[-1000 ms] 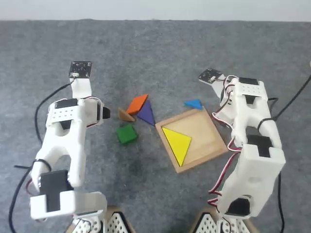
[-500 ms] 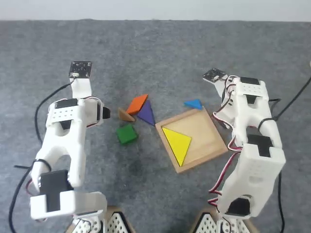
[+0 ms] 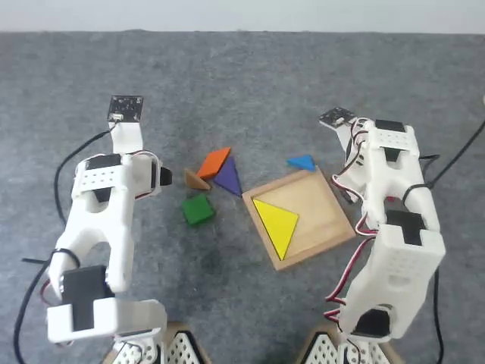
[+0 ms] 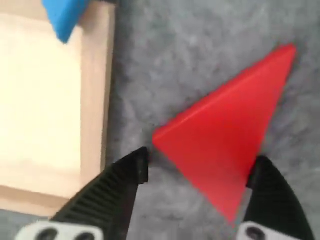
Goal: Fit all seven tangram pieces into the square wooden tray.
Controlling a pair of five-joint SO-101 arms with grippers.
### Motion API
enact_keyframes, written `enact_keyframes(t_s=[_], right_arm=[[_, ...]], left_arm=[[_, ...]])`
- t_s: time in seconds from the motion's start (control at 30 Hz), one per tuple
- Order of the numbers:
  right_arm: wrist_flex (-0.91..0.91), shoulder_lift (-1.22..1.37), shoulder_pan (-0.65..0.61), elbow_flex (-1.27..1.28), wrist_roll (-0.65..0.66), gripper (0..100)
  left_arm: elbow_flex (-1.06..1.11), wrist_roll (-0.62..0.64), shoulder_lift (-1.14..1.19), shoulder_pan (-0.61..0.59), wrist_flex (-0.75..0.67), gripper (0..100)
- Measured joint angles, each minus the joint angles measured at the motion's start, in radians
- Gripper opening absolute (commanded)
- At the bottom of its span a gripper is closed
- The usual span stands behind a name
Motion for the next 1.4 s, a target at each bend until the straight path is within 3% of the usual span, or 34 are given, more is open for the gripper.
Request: enact_keyframes(t_s=[0.43,0.6,0.73,0.9,1.4], right_arm=[[0.075,-0.02,0.002,-0.081,-0.181,31.0],[0.075,-0.02,-0.055,-0.081,-0.261,31.1],[0.075,-0.02,-0.08,-0.081,-0.27,32.5],[0.075,-0.02,-0.074,-0.081,-0.27,43.5],[0.075,-0.02,-0.075,-0.081,-0.233,43.9]], left_arm=[[0.0,0.0,0.0,0.0,0.0,25],[0.0,0.0,0.0,0.0,0.0,25],[0.0,0.0,0.0,0.0,0.0,25],[0.0,0.0,0.0,0.0,0.0,25],[0.0,0.0,0.0,0.0,0.0,25]])
